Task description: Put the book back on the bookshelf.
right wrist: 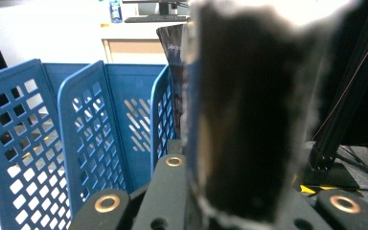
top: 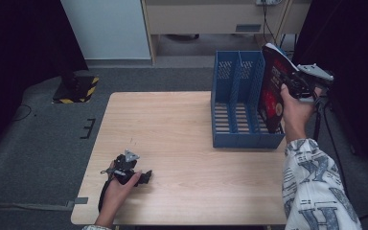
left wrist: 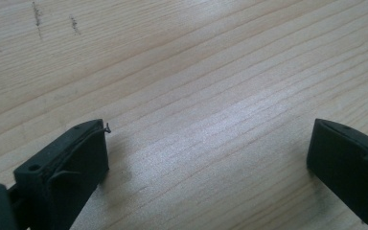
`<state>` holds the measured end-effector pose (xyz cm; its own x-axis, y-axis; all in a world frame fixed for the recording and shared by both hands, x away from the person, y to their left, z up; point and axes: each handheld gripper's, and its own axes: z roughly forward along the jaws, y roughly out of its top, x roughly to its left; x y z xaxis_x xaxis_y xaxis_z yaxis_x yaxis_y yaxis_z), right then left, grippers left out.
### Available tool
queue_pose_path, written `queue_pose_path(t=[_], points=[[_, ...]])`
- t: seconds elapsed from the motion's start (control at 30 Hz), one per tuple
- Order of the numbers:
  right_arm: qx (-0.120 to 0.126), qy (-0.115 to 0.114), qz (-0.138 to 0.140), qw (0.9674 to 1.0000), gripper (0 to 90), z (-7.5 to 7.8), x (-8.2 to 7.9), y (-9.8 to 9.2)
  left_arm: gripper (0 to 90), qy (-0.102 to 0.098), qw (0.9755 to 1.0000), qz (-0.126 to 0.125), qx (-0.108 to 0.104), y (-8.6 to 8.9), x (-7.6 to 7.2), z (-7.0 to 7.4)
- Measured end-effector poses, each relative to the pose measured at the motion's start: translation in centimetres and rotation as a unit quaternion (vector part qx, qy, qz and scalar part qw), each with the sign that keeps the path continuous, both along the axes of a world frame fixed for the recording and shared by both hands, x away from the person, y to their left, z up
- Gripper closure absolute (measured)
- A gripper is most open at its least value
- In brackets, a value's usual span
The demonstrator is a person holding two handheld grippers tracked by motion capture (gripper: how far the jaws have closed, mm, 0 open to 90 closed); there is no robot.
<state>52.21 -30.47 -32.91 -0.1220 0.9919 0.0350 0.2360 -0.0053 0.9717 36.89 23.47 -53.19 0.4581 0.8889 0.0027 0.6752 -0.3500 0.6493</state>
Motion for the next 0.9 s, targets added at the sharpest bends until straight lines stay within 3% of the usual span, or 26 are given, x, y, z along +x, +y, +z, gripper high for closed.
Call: queue_pose_path(t=[0.5, 0.9], points=[[-0.011, 0.018, 0.009, 0.9997, 86.9, -2.7, -0.1, 0.5, 0.0, 0.000, 1.0000, 0.000, 0.000, 0.0, 0.0, 0.0], [-0.019, 0.036, 0.014, 0.9991, 85.3, -3.0, -1.4, 0.4, 0.0, 0.001, 1.0000, 0.000, 0.000, 0.0, 0.0, 0.0]])
